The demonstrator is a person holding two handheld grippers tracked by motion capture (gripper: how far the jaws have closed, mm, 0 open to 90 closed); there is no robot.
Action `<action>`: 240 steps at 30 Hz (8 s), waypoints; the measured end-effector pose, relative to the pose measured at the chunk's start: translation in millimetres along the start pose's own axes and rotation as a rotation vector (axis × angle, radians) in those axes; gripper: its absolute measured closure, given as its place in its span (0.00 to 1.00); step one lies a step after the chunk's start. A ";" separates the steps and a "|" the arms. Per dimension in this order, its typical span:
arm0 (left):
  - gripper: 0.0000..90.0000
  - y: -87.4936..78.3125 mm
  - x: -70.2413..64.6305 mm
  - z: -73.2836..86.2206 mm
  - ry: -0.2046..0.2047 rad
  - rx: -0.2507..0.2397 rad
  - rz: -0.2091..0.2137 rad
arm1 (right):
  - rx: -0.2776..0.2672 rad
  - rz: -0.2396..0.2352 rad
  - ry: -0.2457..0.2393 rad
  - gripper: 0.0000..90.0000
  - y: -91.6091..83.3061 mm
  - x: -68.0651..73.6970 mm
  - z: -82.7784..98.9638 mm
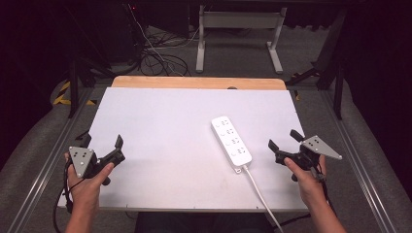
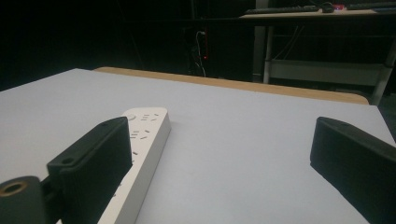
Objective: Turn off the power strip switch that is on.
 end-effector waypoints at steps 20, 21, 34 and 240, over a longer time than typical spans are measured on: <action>0.05 7.6 -10.8 -0.9 0.005 -0.001 0.030 | 0.000 0.005 -0.002 0.19 -11.7 -0.8 2.3; 0.05 7.7 -10.7 -0.9 0.003 -0.001 0.030 | -0.004 0.005 -0.003 0.21 -12.0 -1.2 1.9; 0.05 8.1 -10.6 -0.5 -0.001 0.001 0.030 | 0.007 -0.028 -0.034 0.79 -14.4 2.0 0.8; 0.06 6.6 -0.9 1.3 -0.003 0.007 0.022 | 0.468 -0.341 -0.197 1.00 90.0 101.9 36.4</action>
Point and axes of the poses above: each handheld gripper's, and its own axes: y roughly forward along the jaws, z roughly out of its underside, x roughly to its left, the point moved 8 cm from there along y, roughly forward along the jaws, and after that the axes turned 12 degrees about -z, right-handed, at the moved point
